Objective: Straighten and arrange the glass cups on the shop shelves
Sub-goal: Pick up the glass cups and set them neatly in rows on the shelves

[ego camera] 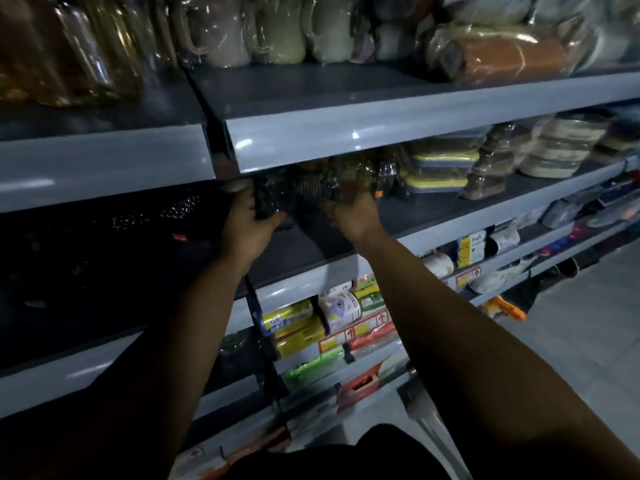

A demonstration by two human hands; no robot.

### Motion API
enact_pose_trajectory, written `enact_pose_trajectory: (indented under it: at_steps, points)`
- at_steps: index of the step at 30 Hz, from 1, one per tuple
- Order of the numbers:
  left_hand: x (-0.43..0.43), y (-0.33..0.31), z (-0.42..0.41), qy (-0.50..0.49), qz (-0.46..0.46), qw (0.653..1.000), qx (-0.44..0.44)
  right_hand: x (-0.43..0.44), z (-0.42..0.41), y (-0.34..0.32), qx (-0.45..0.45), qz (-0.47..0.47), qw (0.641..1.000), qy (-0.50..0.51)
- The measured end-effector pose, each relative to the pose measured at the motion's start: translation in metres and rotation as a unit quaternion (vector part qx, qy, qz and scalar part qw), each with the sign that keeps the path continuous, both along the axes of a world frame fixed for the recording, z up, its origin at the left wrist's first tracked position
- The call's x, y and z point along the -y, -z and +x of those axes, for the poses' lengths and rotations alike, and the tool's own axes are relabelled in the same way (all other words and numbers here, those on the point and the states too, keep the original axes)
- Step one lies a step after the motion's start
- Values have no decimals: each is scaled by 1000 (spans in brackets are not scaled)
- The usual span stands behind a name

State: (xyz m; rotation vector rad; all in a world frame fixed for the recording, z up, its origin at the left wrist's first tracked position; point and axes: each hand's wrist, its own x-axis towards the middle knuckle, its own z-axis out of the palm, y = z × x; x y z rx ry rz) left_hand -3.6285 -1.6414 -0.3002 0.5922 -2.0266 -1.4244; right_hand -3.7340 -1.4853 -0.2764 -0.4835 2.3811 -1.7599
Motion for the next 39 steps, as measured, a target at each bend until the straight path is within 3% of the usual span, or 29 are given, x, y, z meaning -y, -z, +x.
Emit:
enact_pose_trajectory:
  at_steps: [4, 8, 12, 21, 27, 32, 39]
  points:
    - [-16, 6, 11, -51, 0, 999, -10, 15, -14, 0, 70, -87, 994, 17]
    - [-26, 8, 28, -149, -63, 987, -14, 21, -11, -4, 72, -83, 994, 24]
    - [-14, 9, 25, -115, -80, 990, 23, 20, -9, -5, 76, -80, 993, 30]
    - [-15, -10, 36, -3, 149, 989, 11, 5, 8, 1, 81, -32, 995, 44]
    - [-29, -20, 82, -55, 256, 964, -41, -14, 49, 4, 106, -91, 990, 30]
    - [-29, -18, 134, -105, 226, 967, -56, -13, 95, -4, 103, -142, 984, -1]
    - [-12, -16, 180, -140, 181, 971, -71, 39, 148, -2, 57, -105, 993, -23]
